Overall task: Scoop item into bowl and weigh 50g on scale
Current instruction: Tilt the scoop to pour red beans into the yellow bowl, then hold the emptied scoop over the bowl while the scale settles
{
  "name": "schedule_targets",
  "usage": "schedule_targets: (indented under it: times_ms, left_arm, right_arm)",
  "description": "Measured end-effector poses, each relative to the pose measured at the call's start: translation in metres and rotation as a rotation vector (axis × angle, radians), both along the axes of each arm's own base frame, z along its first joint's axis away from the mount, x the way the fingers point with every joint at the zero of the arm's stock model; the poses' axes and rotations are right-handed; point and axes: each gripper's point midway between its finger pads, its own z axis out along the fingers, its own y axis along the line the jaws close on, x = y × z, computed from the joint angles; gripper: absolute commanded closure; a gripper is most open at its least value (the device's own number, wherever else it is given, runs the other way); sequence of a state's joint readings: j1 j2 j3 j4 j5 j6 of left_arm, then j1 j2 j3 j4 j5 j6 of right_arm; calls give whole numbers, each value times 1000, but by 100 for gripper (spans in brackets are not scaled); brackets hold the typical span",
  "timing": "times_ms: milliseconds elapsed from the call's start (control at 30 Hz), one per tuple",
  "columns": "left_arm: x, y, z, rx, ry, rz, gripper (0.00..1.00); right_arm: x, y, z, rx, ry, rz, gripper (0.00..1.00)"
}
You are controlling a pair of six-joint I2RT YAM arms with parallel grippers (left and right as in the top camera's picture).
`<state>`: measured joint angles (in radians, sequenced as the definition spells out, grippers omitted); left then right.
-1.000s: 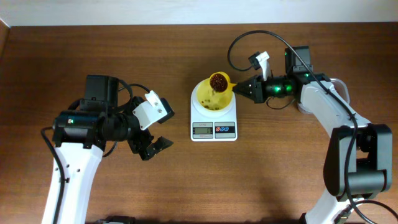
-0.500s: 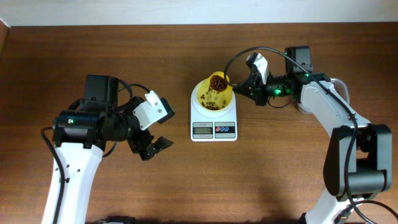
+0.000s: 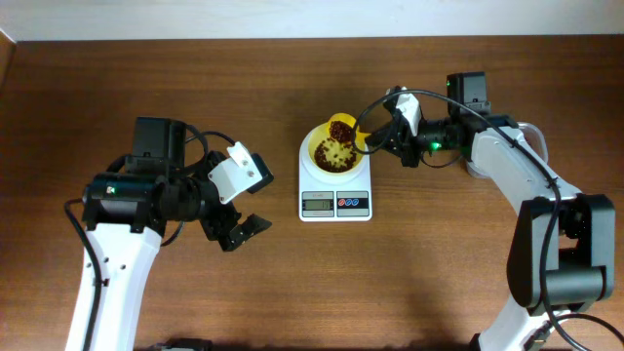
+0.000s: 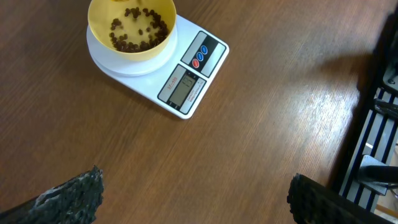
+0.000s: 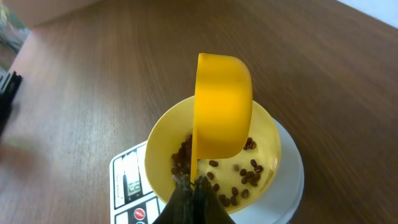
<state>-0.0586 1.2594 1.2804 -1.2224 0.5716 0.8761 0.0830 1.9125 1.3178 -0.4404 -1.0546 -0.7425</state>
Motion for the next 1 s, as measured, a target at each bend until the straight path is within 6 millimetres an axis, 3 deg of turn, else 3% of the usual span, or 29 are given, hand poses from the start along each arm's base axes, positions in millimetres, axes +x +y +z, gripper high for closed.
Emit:
schedule_targets:
  times_ms: [1000]
  left_arm:
    - [0,0,0,0,0,0,1]
  right_arm:
    - [5,-1,0,-28,-97,24,96]
